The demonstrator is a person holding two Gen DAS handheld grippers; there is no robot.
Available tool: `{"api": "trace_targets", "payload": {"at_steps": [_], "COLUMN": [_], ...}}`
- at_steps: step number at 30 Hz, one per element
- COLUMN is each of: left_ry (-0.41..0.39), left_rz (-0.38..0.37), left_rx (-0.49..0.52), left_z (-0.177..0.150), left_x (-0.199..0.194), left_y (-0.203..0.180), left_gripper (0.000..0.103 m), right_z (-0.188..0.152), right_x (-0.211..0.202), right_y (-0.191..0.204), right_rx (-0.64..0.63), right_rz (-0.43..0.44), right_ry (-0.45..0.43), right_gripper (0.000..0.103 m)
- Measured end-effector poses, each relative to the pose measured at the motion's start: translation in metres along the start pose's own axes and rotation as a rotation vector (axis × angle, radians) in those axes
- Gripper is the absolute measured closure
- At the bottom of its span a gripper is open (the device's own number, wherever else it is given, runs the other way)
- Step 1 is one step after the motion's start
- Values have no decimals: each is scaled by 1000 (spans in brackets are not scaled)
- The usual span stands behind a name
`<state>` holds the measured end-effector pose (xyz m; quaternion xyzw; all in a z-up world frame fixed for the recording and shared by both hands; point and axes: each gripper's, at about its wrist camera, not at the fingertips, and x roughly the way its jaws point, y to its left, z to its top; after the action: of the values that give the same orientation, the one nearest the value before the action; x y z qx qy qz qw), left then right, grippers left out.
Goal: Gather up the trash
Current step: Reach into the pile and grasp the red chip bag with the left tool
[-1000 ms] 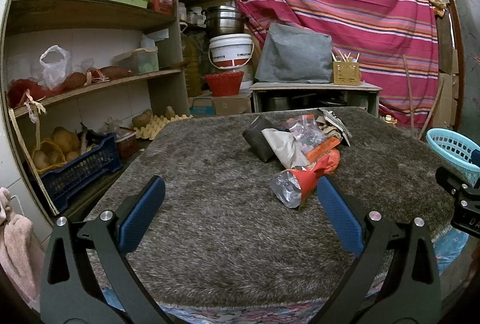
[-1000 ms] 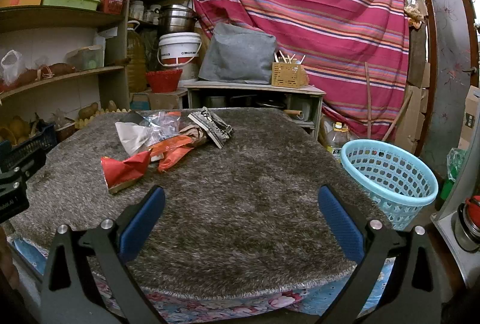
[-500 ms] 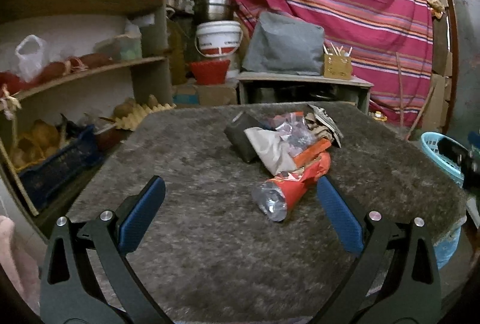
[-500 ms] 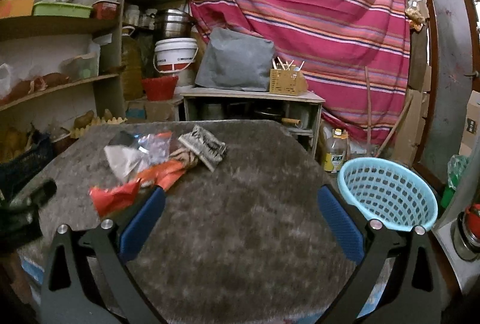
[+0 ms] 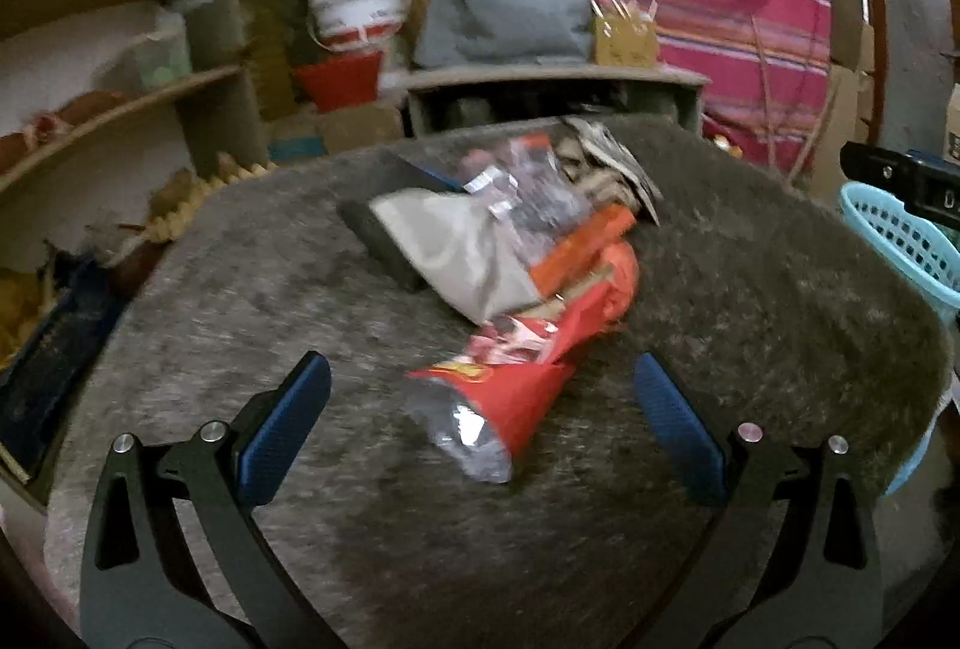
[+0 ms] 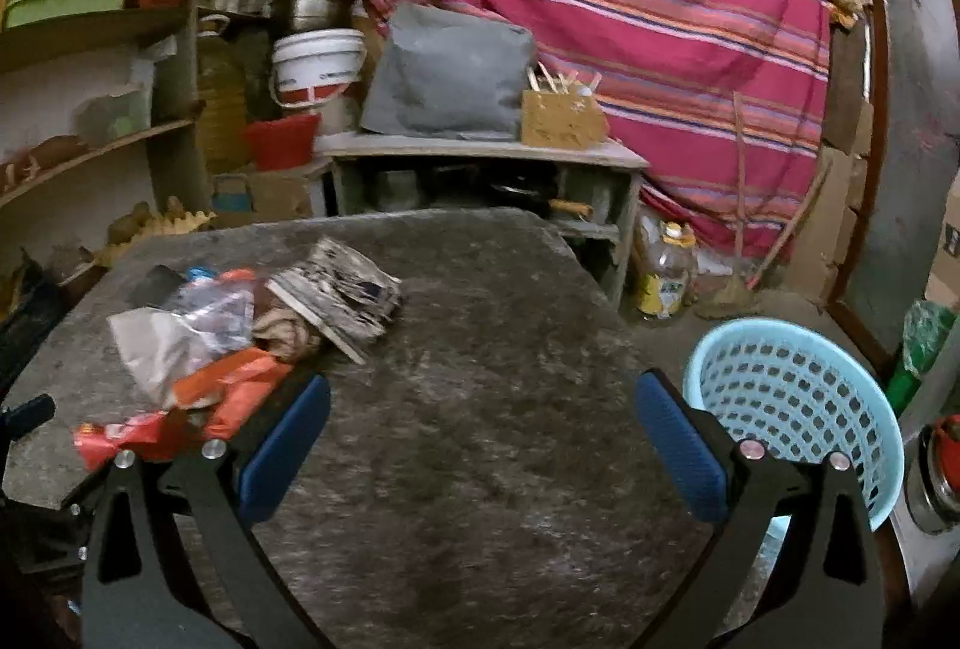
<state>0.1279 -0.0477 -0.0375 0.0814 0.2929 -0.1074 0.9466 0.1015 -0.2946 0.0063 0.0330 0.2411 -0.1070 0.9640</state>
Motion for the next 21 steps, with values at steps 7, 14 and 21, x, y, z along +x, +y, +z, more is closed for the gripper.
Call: {"api": "trace_targets", "payload": {"at_steps": [7, 14, 21], "left_ry": [81, 33, -19], "left_rz": [-28, -68, -67], "left_rx": [65, 69, 36], "left_z": [-8, -10, 5], "left_x": [29, 17, -12], "left_y": [-6, 4, 29], "left_gripper": [49, 82, 91], "right_z": [6, 6, 10], "right_x": [9, 17, 25], "right_y": [-1, 12, 33], "right_rx": [-52, -106, -67], "right_rz": [-50, -58, -10], "right_ry": [-16, 8, 25], "right_gripper": [4, 4, 4]}}
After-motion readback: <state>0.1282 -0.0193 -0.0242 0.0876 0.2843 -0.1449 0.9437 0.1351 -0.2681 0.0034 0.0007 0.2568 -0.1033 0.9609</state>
